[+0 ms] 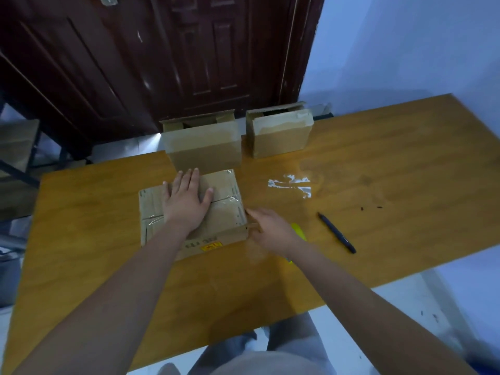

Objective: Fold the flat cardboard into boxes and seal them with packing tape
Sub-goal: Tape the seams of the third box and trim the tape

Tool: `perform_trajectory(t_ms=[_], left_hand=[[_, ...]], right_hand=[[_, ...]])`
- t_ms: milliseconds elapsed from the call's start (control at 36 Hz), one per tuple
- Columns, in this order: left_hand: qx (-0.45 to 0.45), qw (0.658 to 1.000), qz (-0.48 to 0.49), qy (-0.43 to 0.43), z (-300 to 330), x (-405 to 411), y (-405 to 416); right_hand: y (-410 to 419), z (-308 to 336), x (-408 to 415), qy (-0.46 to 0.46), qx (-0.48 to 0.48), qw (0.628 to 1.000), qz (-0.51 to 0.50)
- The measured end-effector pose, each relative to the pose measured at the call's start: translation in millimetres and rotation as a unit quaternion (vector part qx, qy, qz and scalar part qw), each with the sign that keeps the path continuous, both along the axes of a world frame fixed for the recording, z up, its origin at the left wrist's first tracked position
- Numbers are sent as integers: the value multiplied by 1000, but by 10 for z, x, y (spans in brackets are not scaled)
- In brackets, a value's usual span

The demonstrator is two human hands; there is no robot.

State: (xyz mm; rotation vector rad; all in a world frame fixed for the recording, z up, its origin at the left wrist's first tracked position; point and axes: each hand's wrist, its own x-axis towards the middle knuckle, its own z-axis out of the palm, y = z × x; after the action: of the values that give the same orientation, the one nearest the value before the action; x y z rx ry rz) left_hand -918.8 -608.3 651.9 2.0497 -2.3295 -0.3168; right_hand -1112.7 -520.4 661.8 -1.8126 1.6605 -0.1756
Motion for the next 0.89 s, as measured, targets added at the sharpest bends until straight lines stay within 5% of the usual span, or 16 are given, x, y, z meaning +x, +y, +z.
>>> perform_trajectory(t_ms=[278,889], left_hand=[[1,1000,-1,-8,0,-7,14],[-20,1000,-11,15,-41,33,14]], right_hand=[[51,-58,76,189,-136,971,55],[-323,-30,-38,257,-167,926,220]])
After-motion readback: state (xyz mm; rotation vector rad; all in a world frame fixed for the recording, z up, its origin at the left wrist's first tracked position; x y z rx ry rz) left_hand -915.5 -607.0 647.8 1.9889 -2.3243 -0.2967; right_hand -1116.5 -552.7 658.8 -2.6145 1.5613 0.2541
